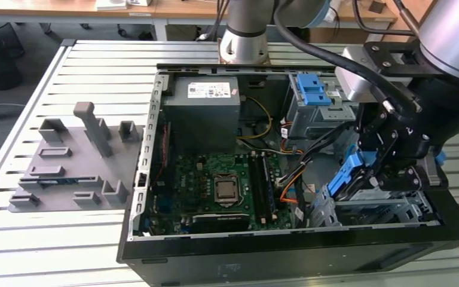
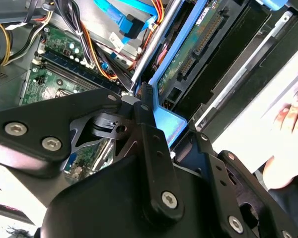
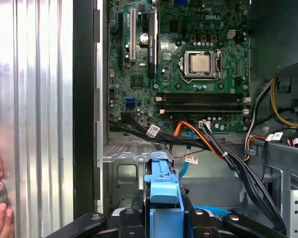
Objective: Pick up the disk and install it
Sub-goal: 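Insert the disk into the insertion slot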
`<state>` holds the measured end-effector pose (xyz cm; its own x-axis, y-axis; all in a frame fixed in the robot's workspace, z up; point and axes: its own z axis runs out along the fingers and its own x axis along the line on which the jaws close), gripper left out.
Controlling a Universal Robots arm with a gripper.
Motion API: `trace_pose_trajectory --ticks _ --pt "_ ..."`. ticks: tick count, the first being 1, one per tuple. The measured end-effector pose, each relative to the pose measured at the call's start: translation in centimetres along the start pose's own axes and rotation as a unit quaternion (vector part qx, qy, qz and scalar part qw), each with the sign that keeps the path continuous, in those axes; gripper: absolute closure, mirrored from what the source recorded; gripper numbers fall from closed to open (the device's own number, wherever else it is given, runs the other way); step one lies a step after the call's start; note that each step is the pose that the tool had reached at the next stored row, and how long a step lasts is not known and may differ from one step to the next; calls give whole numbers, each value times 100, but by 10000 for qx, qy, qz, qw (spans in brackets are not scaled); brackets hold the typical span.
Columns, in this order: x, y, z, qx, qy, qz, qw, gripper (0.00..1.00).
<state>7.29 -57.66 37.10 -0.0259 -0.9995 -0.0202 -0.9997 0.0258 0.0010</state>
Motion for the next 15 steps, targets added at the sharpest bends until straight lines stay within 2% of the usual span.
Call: trace_pose_trajectory --ticks 15 --pt "3 0 128 0 1 0 10000 63"
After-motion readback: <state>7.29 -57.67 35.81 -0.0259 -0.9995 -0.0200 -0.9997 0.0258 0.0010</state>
